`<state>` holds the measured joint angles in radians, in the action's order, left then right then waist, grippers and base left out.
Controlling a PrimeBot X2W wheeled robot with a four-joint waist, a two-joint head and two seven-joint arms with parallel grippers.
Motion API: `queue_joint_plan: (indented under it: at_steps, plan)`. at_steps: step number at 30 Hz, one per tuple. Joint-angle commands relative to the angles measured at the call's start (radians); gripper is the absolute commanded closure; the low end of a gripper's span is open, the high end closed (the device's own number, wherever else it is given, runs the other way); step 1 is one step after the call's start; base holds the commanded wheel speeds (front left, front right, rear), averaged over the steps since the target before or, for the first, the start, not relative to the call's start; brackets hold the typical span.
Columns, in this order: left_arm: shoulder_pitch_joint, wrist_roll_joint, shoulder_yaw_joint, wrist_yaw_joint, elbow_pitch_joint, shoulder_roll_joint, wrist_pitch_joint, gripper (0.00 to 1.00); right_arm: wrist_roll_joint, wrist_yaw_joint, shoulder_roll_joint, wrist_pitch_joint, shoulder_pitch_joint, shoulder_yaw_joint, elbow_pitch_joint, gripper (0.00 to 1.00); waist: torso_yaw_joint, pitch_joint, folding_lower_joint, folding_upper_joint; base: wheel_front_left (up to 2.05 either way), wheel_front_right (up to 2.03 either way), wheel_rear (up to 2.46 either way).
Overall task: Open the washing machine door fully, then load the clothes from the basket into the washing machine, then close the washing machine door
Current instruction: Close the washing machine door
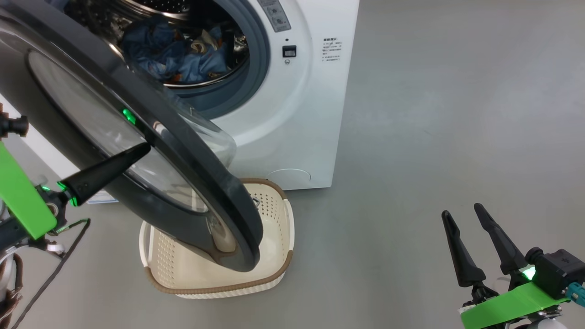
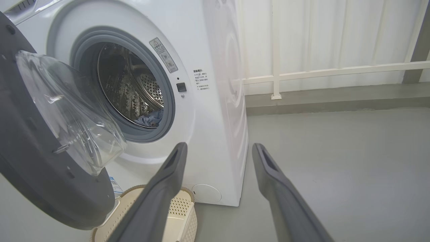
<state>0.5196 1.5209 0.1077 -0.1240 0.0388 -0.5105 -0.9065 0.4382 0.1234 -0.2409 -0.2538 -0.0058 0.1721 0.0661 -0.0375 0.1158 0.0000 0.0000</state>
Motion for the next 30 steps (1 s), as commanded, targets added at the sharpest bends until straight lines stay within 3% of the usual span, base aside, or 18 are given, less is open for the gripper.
queue_joint_plan:
  at_steps: [1, 13, 20, 22, 23, 26, 27, 28, 30]
  plan:
    - [0.049, -0.002, -0.046, -0.007, -0.016, -0.043, 0.011, 1.0, -0.01, 0.007, -0.011, -0.008, 0.004, 0.011, -0.027, 0.0, 0.007, -0.003, 0.0, 0.0, 0.0, 0.0, 0.0]
    - [-0.022, -0.014, -0.074, -0.007, -0.023, -0.056, 0.09, 1.0, -0.01, 0.007, -0.01, -0.008, 0.004, 0.015, -0.025, 0.0, 0.063, -0.017, 0.0, 0.0, 0.0, 0.0, 0.0]
    - [-0.095, -0.041, -0.107, -0.007, -0.009, -0.063, 0.196, 1.0, -0.009, 0.007, -0.008, -0.008, 0.009, 0.014, -0.025, 0.0, 0.081, -0.022, 0.0, 0.0, 0.0, 0.0, 0.0]
    - [-0.118, -0.052, -0.114, -0.007, 0.0, -0.059, 0.24, 0.84, -0.008, 0.007, -0.008, -0.008, 0.011, 0.015, -0.025, 0.0, 0.086, -0.024, 0.0, 0.0, 0.0, 0.0, 0.0]
    - [-0.13, -0.055, -0.119, -0.007, 0.003, -0.053, 0.266, 0.82, -0.008, 0.007, -0.009, -0.008, 0.012, 0.015, -0.025, 0.0, 0.088, -0.025, 0.0, 0.0, 0.0, 0.0, 0.0]
    - [-0.165, -0.077, -0.123, -0.007, 0.016, -0.039, 0.347, 0.49, -0.007, 0.007, -0.009, -0.008, 0.016, 0.013, -0.024, 0.0, 0.095, -0.028, 0.0, 0.0, 0.0, 0.0, 0.0]
    - [-0.176, -0.082, -0.126, -0.007, 0.021, -0.032, 0.379, 0.2, -0.006, 0.007, -0.009, -0.008, 0.016, 0.013, -0.024, 0.0, 0.097, -0.029, 0.0, 0.0, 0.0, 0.0, 0.0]
    - [-0.186, -0.086, -0.127, -0.007, 0.027, -0.024, 0.409, 0.01, -0.006, 0.007, -0.009, -0.008, 0.016, 0.013, -0.024, 0.0, 0.099, -0.029, 0.0, 0.0, 0.0, 0.0, 0.0]
    - [-0.208, -0.093, -0.125, -0.007, 0.034, -0.009, 0.469, 0.0, -0.005, 0.007, -0.01, -0.008, 0.015, 0.013, -0.024, 0.0, 0.104, -0.03, 0.0, 0.0, 0.0, 0.0, 0.0]
